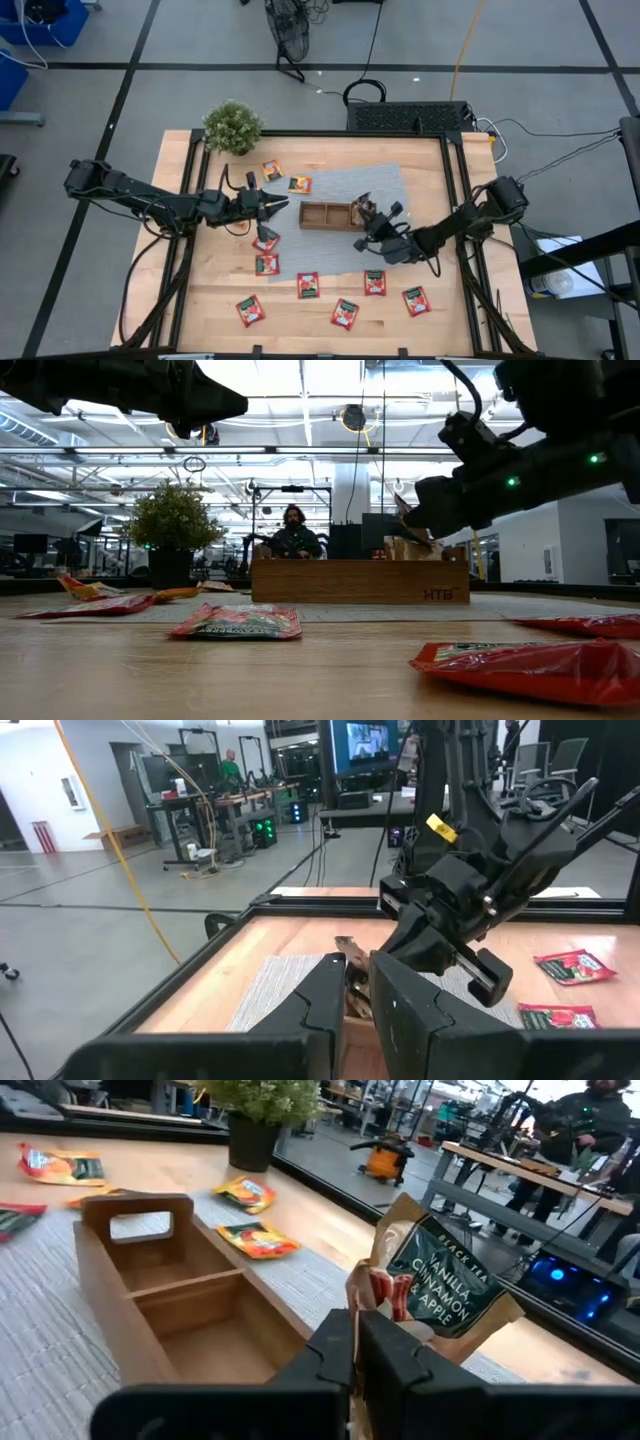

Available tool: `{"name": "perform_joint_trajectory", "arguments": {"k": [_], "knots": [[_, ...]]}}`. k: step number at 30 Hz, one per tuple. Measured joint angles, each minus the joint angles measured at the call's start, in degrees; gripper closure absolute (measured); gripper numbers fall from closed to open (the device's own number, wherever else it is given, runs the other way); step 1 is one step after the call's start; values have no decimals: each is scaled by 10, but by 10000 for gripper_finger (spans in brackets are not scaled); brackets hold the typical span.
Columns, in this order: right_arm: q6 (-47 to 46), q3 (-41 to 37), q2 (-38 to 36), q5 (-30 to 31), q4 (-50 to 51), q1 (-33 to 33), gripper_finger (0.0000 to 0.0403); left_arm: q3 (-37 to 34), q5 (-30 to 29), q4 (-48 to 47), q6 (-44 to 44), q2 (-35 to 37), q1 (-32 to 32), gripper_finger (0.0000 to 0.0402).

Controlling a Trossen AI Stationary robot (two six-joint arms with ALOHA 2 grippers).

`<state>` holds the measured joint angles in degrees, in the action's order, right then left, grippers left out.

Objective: Pick & Place Tea
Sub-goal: Put the brown tea bag into the right section of the wooden organizer

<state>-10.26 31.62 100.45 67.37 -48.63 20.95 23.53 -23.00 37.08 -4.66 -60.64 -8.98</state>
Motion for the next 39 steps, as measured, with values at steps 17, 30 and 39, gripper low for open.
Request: {"name": "perform_joint_trajectory", "arguments": {"k": [17, 30, 39], "knots": [[-12, 0, 0, -59, 0, 9, 387, 0, 0, 0, 0, 0, 0, 344], [-11, 0, 0, -33, 7, 9, 366, 0, 0, 0, 0, 0, 0, 344], [-11, 0, 0, -28, 8, 4, 280, 0, 0, 0, 0, 0, 0, 344]]}}
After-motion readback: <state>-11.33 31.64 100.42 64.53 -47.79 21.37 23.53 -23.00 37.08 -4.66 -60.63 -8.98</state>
